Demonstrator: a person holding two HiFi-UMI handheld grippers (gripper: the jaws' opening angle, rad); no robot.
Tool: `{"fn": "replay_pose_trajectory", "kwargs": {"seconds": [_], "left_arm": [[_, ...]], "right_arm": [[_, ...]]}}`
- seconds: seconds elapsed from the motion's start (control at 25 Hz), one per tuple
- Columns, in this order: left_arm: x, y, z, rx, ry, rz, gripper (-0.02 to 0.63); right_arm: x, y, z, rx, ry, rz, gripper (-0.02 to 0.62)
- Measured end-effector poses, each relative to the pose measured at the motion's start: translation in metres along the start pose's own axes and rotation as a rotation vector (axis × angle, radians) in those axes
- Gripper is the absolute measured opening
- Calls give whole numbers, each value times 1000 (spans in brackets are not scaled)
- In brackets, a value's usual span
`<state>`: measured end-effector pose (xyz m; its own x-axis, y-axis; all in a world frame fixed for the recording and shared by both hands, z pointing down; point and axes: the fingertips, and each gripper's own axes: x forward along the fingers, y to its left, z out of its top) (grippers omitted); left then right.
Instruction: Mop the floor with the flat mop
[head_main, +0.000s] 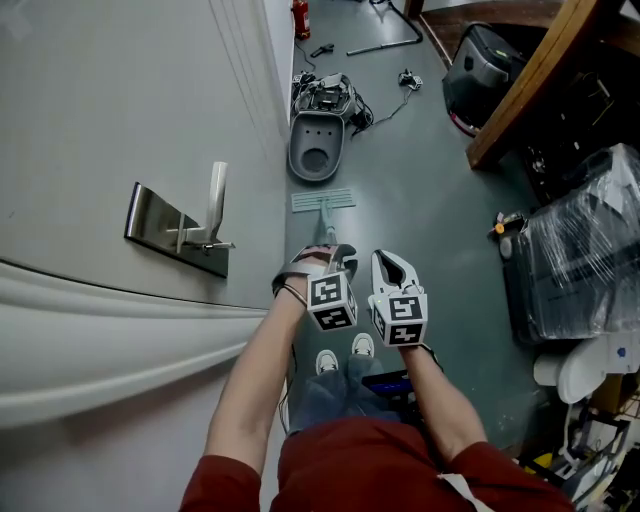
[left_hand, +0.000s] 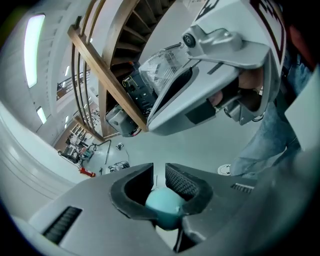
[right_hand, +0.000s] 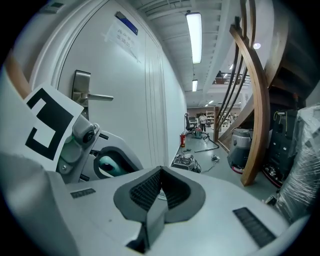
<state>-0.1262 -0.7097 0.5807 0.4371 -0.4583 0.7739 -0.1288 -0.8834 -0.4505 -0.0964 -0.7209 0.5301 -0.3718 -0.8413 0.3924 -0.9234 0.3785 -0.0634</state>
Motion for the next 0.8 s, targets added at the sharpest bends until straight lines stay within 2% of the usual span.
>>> {"fn": "replay_pose_trajectory", "kwargs": {"seconds": [0.6,0.8], "left_arm": [[22,0,22,34,58,5,61],[30,-1,30,11,74,16,61]], "right_arm": [[1,-38,-3,14,-12,30,17],[0,-52,-7,21,-14,49,17]]}}
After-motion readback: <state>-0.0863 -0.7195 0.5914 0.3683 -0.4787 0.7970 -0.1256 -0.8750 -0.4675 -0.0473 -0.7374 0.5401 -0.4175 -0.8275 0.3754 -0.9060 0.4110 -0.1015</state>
